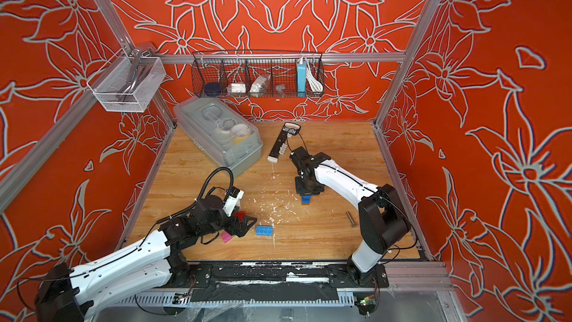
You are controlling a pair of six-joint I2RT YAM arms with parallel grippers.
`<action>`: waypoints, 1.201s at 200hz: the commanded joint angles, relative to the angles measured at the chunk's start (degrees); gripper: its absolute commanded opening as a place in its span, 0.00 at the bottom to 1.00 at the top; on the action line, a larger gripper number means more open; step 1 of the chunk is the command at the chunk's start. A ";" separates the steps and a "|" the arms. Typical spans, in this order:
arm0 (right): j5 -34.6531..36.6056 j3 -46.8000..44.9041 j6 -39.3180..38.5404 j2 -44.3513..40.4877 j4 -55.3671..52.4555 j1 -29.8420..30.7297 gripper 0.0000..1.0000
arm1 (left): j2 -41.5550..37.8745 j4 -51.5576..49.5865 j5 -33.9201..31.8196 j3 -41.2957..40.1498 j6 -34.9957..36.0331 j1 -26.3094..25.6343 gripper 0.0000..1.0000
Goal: Assemble a spoon with lego
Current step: Assemble the lego brick with the lego brick.
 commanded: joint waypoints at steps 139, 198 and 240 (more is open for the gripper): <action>-2.58 -4.89 0.88 1.23 3.10 -0.70 0.25 | 0.42 0.31 -0.31 -0.58 0.68 -0.51 0.98; -1.88 -4.15 0.87 -2.00 2.15 -0.71 0.25 | 0.50 0.22 -0.33 -0.52 0.67 -0.57 0.98; -2.21 -4.47 1.03 -1.45 2.71 -0.71 0.25 | 0.45 0.22 -0.32 -0.54 0.67 -0.55 0.99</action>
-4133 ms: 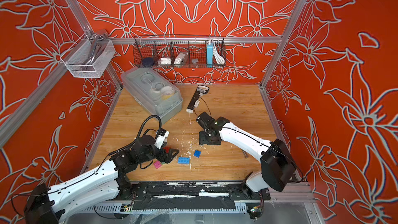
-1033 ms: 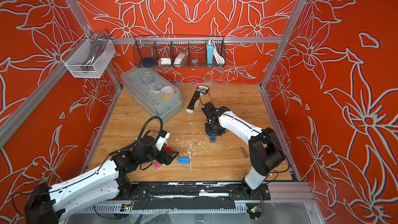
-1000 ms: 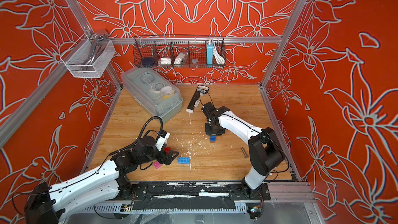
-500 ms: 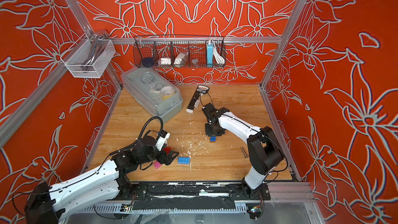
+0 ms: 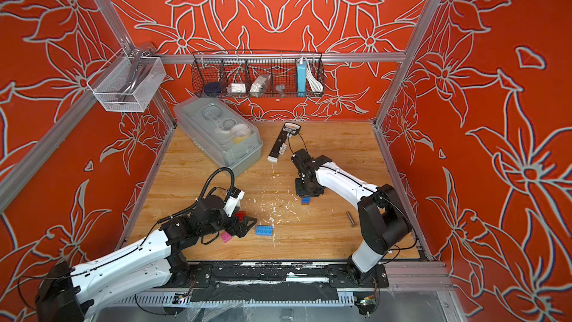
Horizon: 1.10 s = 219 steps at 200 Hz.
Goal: Assemble a spoon with lego
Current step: Assemble the lego brick with the lego brick.
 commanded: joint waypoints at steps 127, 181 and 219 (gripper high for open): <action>0.62 -10.42 1.70 4.98 4.98 -0.34 0.25 | 0.02 0.22 -0.40 -0.61 0.56 -0.32 0.98; 0.31 -5.85 1.39 2.66 1.51 -0.34 0.31 | -0.15 0.02 -0.53 -0.56 0.63 -0.40 0.98; 1.13 -1.13 1.44 -0.44 -1.65 -0.34 0.49 | -0.74 -0.34 -1.13 -0.51 0.42 -0.34 0.98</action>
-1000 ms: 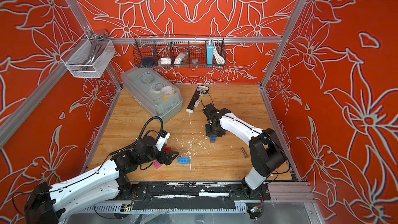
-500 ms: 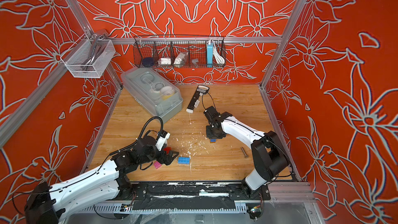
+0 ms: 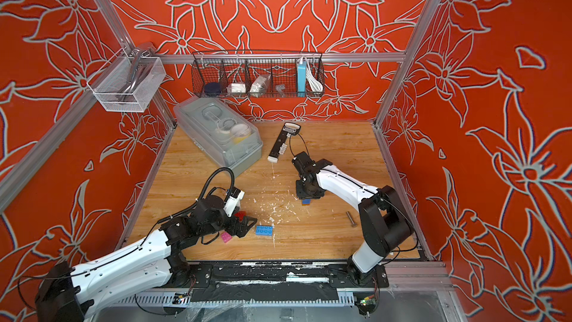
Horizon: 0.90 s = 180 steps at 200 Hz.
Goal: Assemble a spoon with lego
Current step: Assemble the lego brick with the lego brick.
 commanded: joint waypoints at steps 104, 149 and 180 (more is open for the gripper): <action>6.23 3.52 10.66 -14.27 -11.81 10.51 0.76 | -10.20 -5.69 -12.32 -2.01 -8.48 6.69 0.99; 5.56 1.69 19.85 -9.16 -5.66 22.08 0.78 | -8.74 -6.28 -1.98 0.14 -11.25 21.44 0.98; 5.06 3.33 23.51 -1.97 -0.61 27.38 0.80 | -11.38 -8.12 -3.60 -1.30 -11.55 21.53 0.99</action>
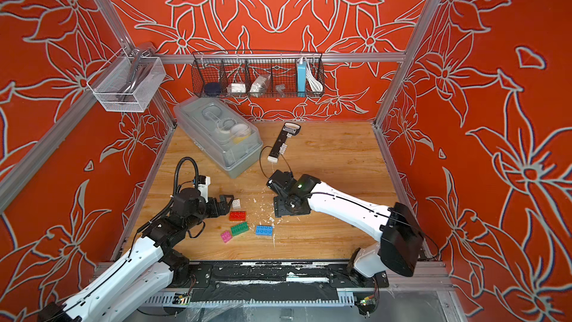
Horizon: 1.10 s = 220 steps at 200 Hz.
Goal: Assemble a spoon with lego
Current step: Assemble the lego brick with the lego brick, then pick up the lego brick from the center of the board.
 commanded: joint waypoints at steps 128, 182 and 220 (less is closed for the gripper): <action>-3.14 8.45 8.21 20.66 7.40 9.93 0.87 | -8.91 -3.92 2.51 -5.40 -2.32 0.53 0.98; 0.02 8.62 7.55 21.54 2.61 10.25 0.87 | -8.65 -3.75 3.09 -5.32 -2.19 0.53 0.98; 0.25 7.01 7.63 20.16 3.38 10.27 0.84 | -8.20 -3.41 3.31 -5.33 -2.19 0.53 0.99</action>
